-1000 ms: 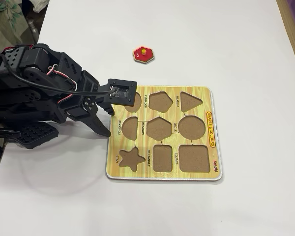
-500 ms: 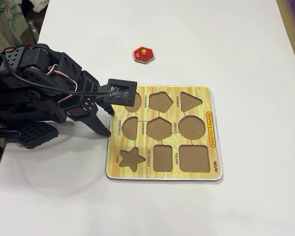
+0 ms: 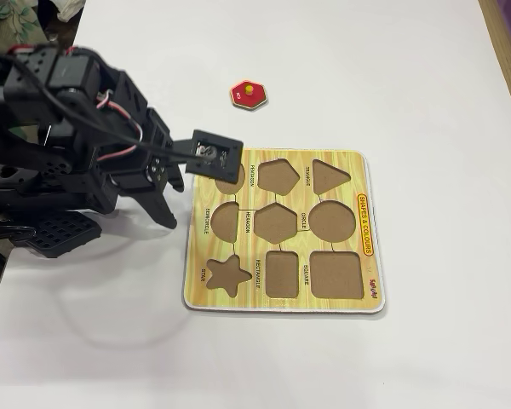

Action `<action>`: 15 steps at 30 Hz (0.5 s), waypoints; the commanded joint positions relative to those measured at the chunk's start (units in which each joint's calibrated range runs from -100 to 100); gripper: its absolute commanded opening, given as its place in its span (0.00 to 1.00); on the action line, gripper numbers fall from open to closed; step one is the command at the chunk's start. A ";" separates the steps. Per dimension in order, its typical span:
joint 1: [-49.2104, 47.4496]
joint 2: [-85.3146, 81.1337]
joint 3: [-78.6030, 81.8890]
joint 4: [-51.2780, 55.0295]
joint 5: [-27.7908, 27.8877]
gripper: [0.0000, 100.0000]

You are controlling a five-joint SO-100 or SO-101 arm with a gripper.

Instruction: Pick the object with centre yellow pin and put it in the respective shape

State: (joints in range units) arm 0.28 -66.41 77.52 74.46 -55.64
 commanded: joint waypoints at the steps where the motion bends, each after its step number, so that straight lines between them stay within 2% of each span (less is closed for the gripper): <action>1: 0.01 8.42 -15.38 6.61 0.31 0.21; 10: -1.16 23.98 -37.14 18.88 0.31 0.21; 15: -6.34 28.84 -43.08 19.31 0.26 0.21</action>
State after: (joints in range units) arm -2.62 -39.86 40.11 93.40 -55.64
